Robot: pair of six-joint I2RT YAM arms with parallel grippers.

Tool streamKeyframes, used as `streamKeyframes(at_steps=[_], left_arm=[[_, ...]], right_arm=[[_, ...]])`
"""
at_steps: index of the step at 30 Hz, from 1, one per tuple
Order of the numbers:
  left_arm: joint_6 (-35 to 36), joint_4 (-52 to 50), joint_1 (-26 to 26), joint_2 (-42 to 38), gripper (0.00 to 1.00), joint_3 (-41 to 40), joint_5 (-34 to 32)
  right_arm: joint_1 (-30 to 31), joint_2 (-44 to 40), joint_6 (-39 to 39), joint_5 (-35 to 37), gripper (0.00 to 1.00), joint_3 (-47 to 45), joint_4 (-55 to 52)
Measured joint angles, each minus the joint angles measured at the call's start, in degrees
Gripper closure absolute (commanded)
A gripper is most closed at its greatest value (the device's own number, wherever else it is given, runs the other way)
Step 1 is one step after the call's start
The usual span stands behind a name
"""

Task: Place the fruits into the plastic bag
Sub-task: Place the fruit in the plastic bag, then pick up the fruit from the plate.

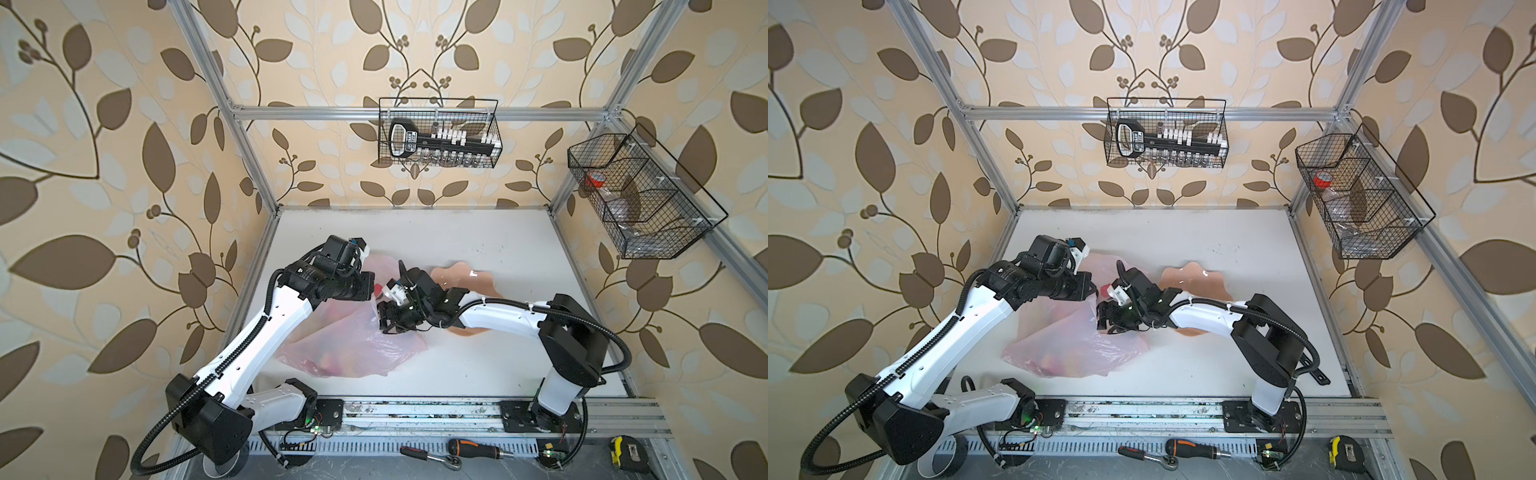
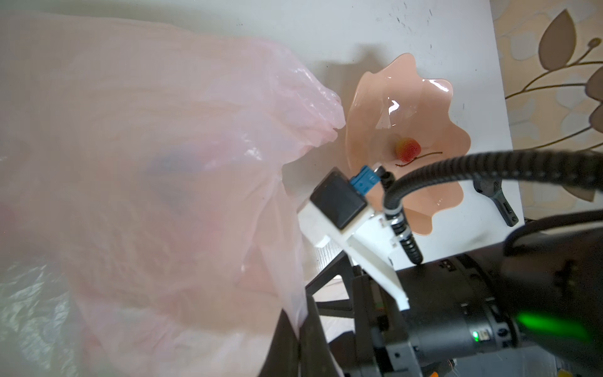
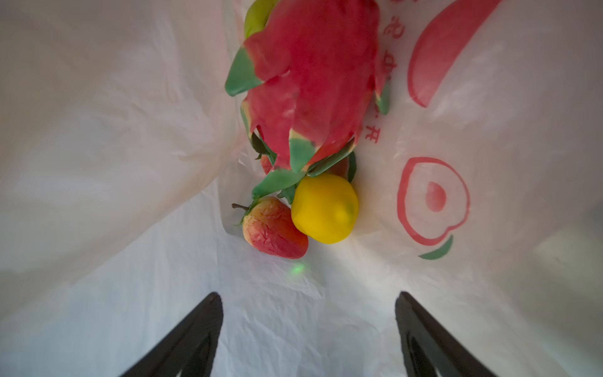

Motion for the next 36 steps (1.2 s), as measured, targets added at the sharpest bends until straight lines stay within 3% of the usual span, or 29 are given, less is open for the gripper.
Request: streamKeyframes(at_steps=[13, 21, 29, 36], left_arm=[[0.0, 1.0, 0.0, 0.0, 1.0, 0.0, 1.0], [0.0, 1.1, 0.0, 0.3, 1.0, 0.0, 1.1], [0.0, 1.5, 0.0, 0.5, 1.0, 0.0, 1.2], [0.0, 1.5, 0.0, 1.2, 1.0, 0.0, 1.3]], right_arm=[[-7.4, -14.0, -4.8, 12.9, 0.16, -1.3, -14.6], [-16.4, -21.8, -14.3, 26.6, 0.19, -1.3, -31.8], [-22.1, -24.8, -23.0, 39.5, 0.25, -1.3, -44.0], [-22.4, -24.4, -26.4, 42.3, 0.33, -1.3, -46.0]])
